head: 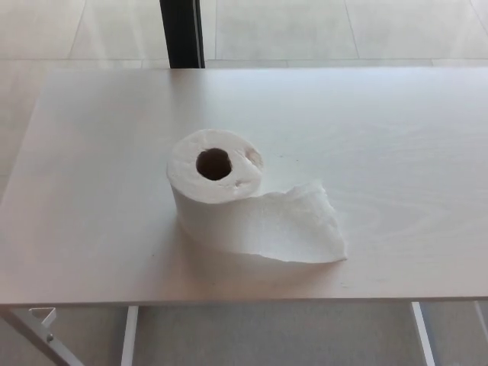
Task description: A toilet paper roll is kept in the middle of the desk infront of the robot. The robot places its left hand on the top of the toilet paper roll to hold it still and uses its right hand to tear off a piece of toilet paper from it and hands the paper to a person
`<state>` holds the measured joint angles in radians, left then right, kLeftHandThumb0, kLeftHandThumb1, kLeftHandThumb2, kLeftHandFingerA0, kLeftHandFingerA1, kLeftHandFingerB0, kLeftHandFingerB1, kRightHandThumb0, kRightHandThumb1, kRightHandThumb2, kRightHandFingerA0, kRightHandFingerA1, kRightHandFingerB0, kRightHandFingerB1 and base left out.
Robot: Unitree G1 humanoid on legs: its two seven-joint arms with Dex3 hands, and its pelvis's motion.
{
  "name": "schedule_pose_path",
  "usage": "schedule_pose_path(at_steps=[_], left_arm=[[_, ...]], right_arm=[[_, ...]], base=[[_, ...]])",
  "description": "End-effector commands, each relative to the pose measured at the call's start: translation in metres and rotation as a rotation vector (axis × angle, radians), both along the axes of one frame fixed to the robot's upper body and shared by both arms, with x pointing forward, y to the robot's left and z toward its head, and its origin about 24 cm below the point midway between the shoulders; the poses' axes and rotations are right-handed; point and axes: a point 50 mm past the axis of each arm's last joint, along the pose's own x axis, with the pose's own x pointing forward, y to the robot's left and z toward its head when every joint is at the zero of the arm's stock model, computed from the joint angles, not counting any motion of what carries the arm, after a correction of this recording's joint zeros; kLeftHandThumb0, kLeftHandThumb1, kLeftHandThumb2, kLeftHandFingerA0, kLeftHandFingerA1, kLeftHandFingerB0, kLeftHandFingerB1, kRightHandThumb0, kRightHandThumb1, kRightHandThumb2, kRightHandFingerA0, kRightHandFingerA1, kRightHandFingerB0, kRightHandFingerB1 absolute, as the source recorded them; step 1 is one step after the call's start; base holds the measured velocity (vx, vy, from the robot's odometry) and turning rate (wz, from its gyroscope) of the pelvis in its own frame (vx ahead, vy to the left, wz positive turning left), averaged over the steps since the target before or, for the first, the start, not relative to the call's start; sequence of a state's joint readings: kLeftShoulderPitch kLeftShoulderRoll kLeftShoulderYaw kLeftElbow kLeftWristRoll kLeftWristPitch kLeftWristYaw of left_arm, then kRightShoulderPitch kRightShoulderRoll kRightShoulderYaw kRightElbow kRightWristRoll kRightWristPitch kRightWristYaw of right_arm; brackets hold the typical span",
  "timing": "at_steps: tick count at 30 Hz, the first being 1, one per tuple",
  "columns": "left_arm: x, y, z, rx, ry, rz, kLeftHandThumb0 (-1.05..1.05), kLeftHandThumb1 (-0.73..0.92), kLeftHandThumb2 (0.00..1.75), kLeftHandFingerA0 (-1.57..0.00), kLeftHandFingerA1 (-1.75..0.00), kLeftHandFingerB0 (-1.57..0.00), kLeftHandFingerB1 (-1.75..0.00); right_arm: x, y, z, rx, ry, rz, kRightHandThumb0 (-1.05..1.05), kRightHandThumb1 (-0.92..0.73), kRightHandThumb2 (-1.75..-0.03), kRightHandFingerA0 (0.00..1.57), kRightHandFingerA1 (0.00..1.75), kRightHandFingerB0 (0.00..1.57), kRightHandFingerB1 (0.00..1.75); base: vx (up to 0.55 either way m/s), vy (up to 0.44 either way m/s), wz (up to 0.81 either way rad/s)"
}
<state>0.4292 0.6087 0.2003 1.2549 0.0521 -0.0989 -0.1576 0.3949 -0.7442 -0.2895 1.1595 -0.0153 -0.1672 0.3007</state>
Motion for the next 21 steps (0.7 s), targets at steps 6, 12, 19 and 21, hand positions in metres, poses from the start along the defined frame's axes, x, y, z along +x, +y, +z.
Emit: schedule_pose_path(at_steps=[6,12,19,21], left_arm=[[0.032,0.033,0.037,0.128,-0.443,0.150,-0.48,0.76,0.63,-0.49,-0.55,-0.46,-0.40],[0.125,0.060,0.092,0.305,-0.851,-0.004,-0.46,0.74,0.62,-0.34,-0.42,-0.37,-0.35],[0.233,0.025,0.207,0.465,-1.319,-0.355,-0.65,0.71,0.61,-0.41,-0.69,-0.41,-0.50],[0.262,0.002,0.246,0.517,-1.431,-0.468,-0.81,0.56,1.04,-0.53,-0.81,-0.41,-0.66]], right_arm=[[0.015,-0.023,0.047,-0.032,-0.382,-0.031,-0.68,-0.61,-0.93,0.20,0.58,0.15,0.45],[0.080,-0.033,0.115,-0.269,-0.840,0.086,-0.69,-0.60,-0.95,0.26,0.58,0.18,0.45],[0.149,-0.004,0.199,-0.319,-1.307,0.320,-0.79,-0.56,-0.94,0.23,0.57,0.14,0.45],[0.171,0.019,0.229,-0.357,-1.363,0.443,-0.81,-0.56,-0.94,0.21,0.59,0.12,0.47]], base=[[0.00,0.000,0.00],[0.00,0.000,0.00],[0.00,0.000,0.00],[0.00,0.000,0.00]])
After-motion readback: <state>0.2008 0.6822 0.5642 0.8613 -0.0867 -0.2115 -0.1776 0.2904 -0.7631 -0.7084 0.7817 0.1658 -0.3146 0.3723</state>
